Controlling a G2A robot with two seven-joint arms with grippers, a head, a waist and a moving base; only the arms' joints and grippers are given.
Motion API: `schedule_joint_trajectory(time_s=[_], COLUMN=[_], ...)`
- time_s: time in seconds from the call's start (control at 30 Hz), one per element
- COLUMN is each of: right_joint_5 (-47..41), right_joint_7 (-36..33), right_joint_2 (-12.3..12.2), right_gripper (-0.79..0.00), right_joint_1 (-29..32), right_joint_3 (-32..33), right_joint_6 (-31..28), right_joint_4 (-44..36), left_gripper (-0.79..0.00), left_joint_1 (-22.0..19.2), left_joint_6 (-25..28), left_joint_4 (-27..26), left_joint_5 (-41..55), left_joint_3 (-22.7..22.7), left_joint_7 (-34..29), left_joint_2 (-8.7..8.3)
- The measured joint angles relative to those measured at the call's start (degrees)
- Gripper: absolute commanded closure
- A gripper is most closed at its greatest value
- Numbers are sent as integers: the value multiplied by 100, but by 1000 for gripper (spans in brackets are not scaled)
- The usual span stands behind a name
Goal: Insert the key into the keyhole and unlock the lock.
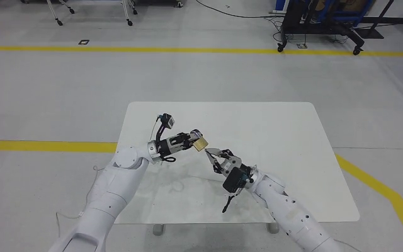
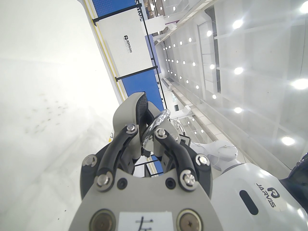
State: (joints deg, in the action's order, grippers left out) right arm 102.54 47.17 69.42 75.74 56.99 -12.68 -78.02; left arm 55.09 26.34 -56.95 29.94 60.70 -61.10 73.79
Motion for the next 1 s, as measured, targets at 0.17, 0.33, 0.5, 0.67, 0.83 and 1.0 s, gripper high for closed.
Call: schedule_joint_trajectory(time_s=[0.17, 0.33, 0.5, 0.67, 0.83, 1.0], right_joint_5=[115, 400, 761, 1023, 1095, 1068], right_joint_7=[94, -152, -554, -919, -904, -605], right_joint_2=[-4, -28, -72, -120, -188, -313], right_gripper=[0, -9, -259, -268, -339, -785], right_joint_1=[-75, -67, 29, 200, 430, 861], right_joint_3=[-22, 10, 58, 139, 311, 749], right_joint_6=[-26, 112, 187, 248, 245, 365], right_joint_4=[76, -4, -241, -516, -767, -1036], left_gripper=[0, 0, 0, 0, 0, 0], left_joint_1=[-3, -8, -19, -28, -45, -104], left_joint_6=[4, 9, -60, -133, -235, -495], left_joint_4=[-2, 4, 24, 50, 82, 190], left_joint_5=[18, 20, 37, 17, 26, -116], left_joint_3=[3, 15, 27, 22, 15, -40], left_joint_7=[-16, -9, 24, 73, 120, 193], left_joint_2=[1, 1, 0, 3, 10, 15])
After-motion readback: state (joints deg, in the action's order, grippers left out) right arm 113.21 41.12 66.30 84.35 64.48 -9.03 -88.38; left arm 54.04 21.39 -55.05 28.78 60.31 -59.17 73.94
